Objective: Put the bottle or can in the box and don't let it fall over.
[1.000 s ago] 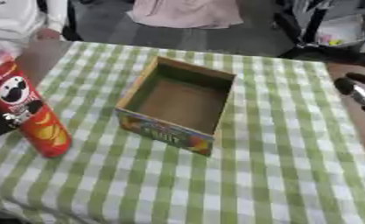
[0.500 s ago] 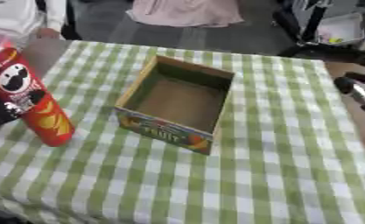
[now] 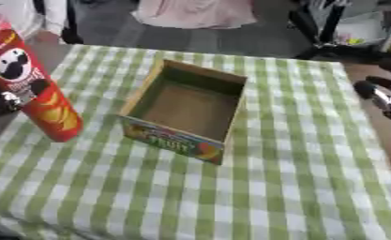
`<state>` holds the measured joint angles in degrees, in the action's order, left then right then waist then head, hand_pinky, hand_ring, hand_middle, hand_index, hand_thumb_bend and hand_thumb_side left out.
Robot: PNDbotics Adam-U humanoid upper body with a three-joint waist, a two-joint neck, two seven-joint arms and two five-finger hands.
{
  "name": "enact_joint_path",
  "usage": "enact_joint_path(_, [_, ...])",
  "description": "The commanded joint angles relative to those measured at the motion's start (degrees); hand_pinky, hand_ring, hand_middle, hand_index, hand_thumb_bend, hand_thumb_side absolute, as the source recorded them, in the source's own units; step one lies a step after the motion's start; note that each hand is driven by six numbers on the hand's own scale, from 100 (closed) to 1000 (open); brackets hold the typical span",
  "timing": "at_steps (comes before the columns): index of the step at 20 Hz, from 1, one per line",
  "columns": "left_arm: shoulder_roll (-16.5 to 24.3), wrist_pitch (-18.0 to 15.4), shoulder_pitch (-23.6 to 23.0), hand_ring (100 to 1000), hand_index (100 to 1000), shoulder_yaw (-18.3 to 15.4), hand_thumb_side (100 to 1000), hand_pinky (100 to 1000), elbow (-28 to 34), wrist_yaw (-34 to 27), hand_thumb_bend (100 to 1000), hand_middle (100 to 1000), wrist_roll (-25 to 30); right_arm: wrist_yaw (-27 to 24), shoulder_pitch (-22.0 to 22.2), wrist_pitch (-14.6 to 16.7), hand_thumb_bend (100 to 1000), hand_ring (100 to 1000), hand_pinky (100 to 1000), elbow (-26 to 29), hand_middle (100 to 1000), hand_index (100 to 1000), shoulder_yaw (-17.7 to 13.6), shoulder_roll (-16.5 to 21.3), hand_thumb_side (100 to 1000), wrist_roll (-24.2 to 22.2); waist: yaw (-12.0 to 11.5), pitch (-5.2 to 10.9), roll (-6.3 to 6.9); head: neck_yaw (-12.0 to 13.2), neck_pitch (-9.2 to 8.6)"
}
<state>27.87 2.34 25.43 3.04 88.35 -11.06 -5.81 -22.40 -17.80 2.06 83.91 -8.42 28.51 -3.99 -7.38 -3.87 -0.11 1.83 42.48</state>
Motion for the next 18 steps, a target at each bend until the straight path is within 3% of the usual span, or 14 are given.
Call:
enact_joint_path(1, [1.66,0.63,3.30,303,391,0.54,100,354,1.06,-0.86,481,351,0.35,0.28,-0.97,-0.08,733,819,658,1.15,905,827,-0.21,1.26,240,-0.17,0.26,0.54,0.22,-0.17,0.20])
enact_joint_path(18, [-2.30,2.01,17.69,302,394,3.94,100,358,-6.13,-1.20,475,352,2.33,-0.04,-1.63,-0.40,728,820,658,1.51,906,826,0.33,0.64,246,-0.58,1.97,0.15,0.37,-0.36,-0.75])
